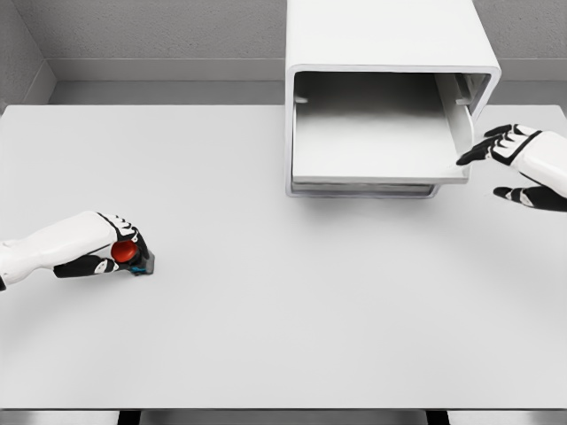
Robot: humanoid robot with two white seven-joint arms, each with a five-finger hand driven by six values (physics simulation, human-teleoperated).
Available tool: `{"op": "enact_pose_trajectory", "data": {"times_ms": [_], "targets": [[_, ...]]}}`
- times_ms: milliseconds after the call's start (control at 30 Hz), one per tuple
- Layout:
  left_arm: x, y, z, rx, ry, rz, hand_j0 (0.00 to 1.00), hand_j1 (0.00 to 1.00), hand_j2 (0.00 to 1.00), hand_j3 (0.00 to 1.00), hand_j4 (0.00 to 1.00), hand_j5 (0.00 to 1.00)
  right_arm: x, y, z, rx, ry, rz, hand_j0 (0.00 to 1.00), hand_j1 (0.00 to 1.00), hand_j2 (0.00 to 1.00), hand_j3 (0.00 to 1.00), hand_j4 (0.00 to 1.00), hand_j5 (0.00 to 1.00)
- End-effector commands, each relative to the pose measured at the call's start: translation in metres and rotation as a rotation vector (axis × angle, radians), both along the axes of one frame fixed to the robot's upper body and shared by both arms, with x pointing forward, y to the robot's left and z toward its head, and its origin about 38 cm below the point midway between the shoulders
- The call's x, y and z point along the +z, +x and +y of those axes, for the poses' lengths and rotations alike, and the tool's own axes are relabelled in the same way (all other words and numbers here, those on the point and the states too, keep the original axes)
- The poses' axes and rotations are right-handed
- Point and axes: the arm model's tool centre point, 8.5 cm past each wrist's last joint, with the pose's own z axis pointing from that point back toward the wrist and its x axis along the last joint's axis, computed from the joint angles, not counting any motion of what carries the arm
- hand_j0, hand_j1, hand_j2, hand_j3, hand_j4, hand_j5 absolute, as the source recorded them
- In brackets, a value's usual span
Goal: Slide open multi-storey tabletop storage cabinets and put open load switch and slide close multi-storey tabletop storage cabinets
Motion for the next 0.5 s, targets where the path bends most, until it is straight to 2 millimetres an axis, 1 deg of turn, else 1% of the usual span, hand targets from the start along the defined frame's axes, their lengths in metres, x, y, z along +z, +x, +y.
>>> {"op": "enact_pose_trajectory", "data": {"times_ms": [0, 133, 267, 333, 467], "targets": [[0.001, 0.000, 0.000, 0.002, -0.008, 0.000, 0.49, 0.49, 0.49, 0.49, 0.49, 0.49, 0.004, 0.002, -0.011, -0.033, 0.008, -0.008, 0.75, 0.75, 0.75, 0.75, 0.75, 0.75], [0.007, 0.002, -0.001, -0.002, -0.009, -0.015, 0.48, 0.48, 0.48, 0.48, 0.48, 0.48, 0.005, 0.003, -0.014, -0.042, 0.011, -0.012, 0.75, 0.75, 0.75, 0.75, 0.75, 0.75], [0.015, 0.003, -0.006, -0.019, -0.008, -0.039, 0.46, 0.46, 0.46, 0.46, 0.46, 0.46, 0.008, 0.002, -0.011, -0.033, 0.018, -0.017, 0.75, 0.75, 0.75, 0.75, 0.75, 0.75], [0.015, 0.003, -0.006, -0.018, -0.008, -0.041, 0.46, 0.46, 0.46, 0.46, 0.46, 0.46, 0.008, 0.000, -0.005, -0.015, 0.023, -0.021, 0.75, 0.75, 0.75, 0.75, 0.75, 0.75], [0.019, 0.004, -0.007, -0.024, -0.011, -0.053, 0.46, 0.46, 0.46, 0.46, 0.46, 0.46, 0.005, 0.000, -0.007, -0.024, 0.019, -0.010, 0.75, 0.75, 0.75, 0.75, 0.75, 0.75]]}}
